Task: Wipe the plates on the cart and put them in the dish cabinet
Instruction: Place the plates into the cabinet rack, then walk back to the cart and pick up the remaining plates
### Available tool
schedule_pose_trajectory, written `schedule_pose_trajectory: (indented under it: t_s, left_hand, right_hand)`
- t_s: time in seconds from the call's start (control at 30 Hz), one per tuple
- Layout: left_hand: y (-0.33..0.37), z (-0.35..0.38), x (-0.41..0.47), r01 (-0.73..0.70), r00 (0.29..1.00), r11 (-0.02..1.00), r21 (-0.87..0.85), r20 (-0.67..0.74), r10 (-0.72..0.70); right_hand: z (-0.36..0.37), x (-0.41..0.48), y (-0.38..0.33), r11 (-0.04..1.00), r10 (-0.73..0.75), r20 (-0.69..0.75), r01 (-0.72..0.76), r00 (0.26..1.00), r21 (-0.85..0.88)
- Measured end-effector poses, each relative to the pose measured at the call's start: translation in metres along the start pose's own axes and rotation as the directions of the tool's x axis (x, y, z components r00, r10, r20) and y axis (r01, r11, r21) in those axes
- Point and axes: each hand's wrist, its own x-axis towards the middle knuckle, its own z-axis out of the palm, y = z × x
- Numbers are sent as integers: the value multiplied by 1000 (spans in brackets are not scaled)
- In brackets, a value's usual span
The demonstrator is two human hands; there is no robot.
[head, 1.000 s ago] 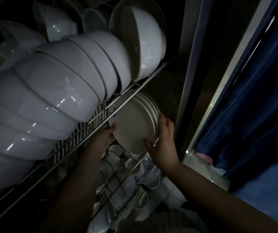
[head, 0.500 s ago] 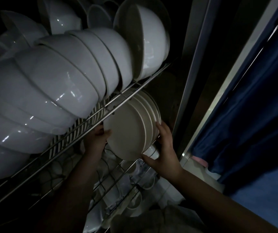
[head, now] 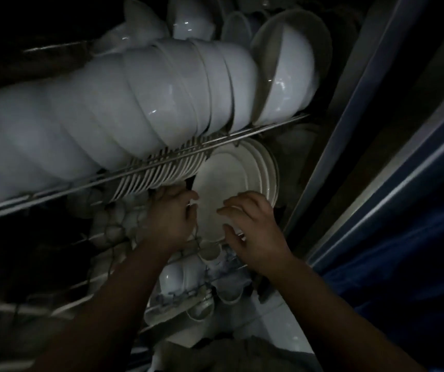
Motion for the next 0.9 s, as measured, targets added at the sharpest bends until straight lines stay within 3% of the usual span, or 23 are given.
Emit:
schedule_pose_trajectory:
  t_s: [0.1, 0.2, 0.27, 0.33, 0.43, 0.57, 0.7, 0.77, 0.9]
  left_hand:
    - [13, -17, -43, 174, 984, 976, 128, 19, -177]
    - [28, -27, -100, 327, 944, 932, 156, -89, -316]
    - [32, -32, -145, 433, 900, 888, 157, -135, -415]
    - [36, -36, -196, 579, 813, 797, 169, -194, -549]
    - [50, -45, -276, 776, 630, 605, 178, -245, -737]
    - [68, -70, -383, 946, 323, 297, 132, -259, -910]
    - [83, -114, -489, 995, 76, 43, 89, -414, -907]
    - [90, -141, -547, 996, -54, -80, 36, -473, -880]
    - [111, -192, -687, 908, -397, -412, -81, -487, -778]
  right_hand:
    - [1, -1, -9, 986, -117, 145, 97, 983, 134]
    - [9, -9, -23, 969, -186, 326, 118, 927, 216]
    - [18, -19, -40, 955, -239, 444, 124, 864, 271]
    - [28, -32, -64, 931, -315, 562, 135, 765, 338]
    - [48, -57, -107, 872, -472, 661, 201, 584, 446]
    - [68, -86, -198, 758, -652, 659, 309, 376, 574]
    - [71, -116, -339, 507, -840, 539, 452, 66, 734]
    - [69, -138, -418, 387, -880, 473, 502, -50, 773]
    - [58, -206, -576, 173, -906, 331, 483, -263, 858]
